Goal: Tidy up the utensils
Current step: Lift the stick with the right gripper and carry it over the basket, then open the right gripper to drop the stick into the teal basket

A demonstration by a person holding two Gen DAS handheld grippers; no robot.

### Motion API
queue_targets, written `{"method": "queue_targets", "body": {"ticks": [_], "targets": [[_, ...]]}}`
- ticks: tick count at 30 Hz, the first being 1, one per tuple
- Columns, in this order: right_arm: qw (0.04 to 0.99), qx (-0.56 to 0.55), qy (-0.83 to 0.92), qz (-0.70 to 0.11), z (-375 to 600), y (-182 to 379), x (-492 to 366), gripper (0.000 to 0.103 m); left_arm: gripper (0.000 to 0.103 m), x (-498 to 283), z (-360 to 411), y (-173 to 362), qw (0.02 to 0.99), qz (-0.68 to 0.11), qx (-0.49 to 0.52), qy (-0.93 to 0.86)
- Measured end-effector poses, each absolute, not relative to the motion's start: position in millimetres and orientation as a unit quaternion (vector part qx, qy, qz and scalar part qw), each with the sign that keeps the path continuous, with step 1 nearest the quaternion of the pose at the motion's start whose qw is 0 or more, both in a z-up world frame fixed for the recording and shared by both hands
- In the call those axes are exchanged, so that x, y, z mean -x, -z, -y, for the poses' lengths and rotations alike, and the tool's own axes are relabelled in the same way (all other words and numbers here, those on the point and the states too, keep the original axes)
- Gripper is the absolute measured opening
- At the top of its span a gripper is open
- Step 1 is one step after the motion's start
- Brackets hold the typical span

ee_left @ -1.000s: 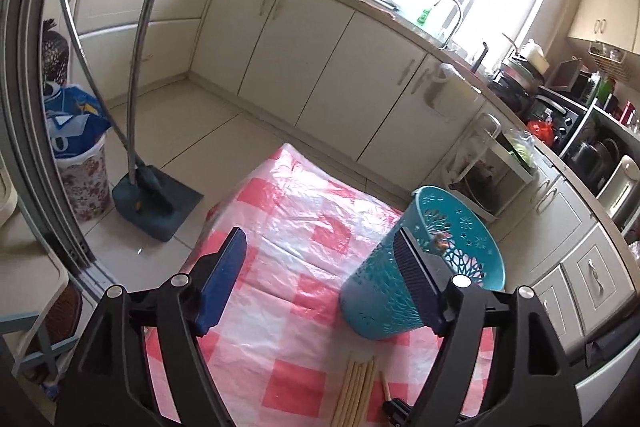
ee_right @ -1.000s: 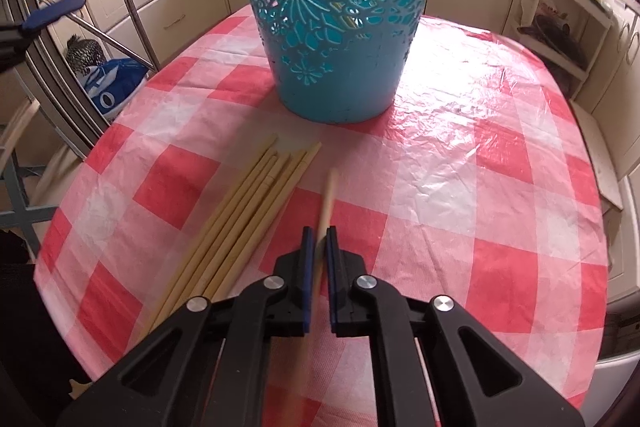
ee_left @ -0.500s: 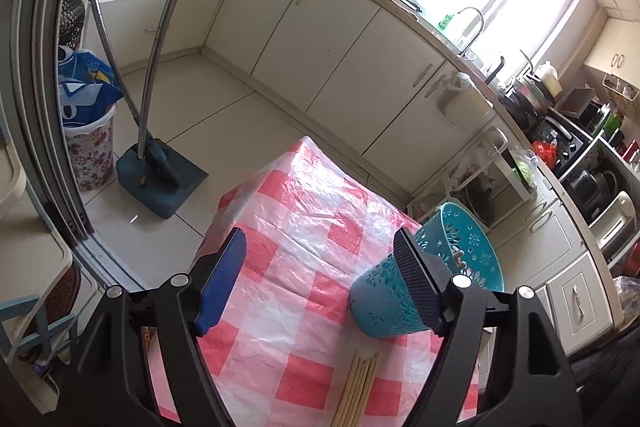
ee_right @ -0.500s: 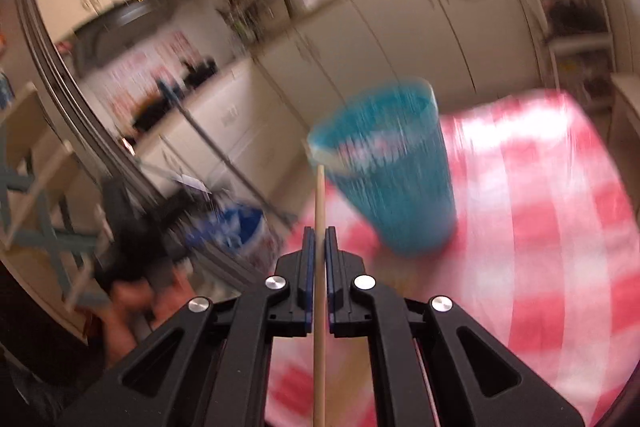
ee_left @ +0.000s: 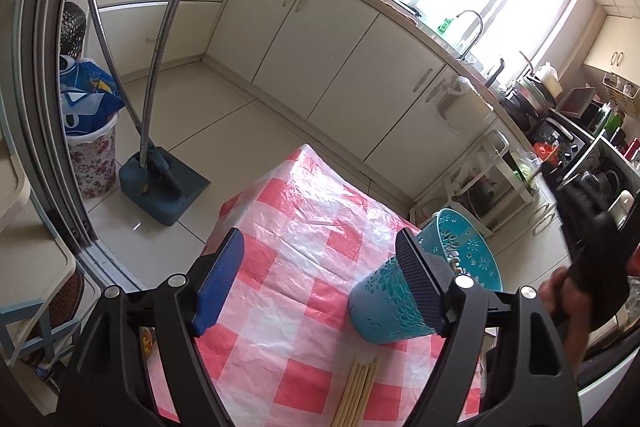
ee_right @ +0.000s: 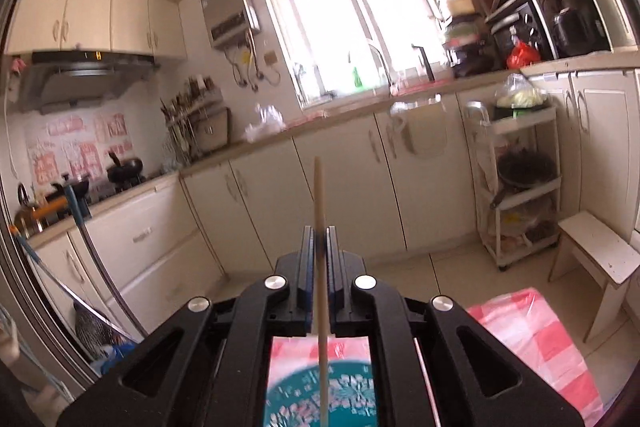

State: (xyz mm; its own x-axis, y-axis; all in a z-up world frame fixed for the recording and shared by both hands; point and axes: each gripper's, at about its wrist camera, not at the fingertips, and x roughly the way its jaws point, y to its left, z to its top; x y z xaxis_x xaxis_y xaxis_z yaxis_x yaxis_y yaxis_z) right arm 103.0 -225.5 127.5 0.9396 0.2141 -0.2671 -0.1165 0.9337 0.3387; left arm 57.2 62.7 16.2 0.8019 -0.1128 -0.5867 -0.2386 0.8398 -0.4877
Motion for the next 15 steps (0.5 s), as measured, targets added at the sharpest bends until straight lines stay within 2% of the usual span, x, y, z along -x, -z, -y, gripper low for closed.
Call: {"method": "queue_targets", "body": {"ticks": [3, 9, 12, 15], "targets": [[0.969, -0.158, -0.095, -0.162, 239, -122, -83, 0.008, 0.074, -57, -63, -18, 0.908, -0.311, 0.278, -0.035], [0.973, -0.141, -0.093, -0.16, 250, -117, -8, 0.031, 0.076, -54, -59, -19, 0.913, -0.314, 0.258, -0.044], [0.976, -0.101, -0.067, -0.182, 250, -88, 33, 0.04, 0.077, -51, -56, -19, 0.915, -0.315, 0.245, -0.052], [0.966, -0.095, -0.036, -0.236, 257, -43, 47, 0.04, 0.078, -46, -52, -21, 0.92, -0.316, 0.224, -0.056]]}}
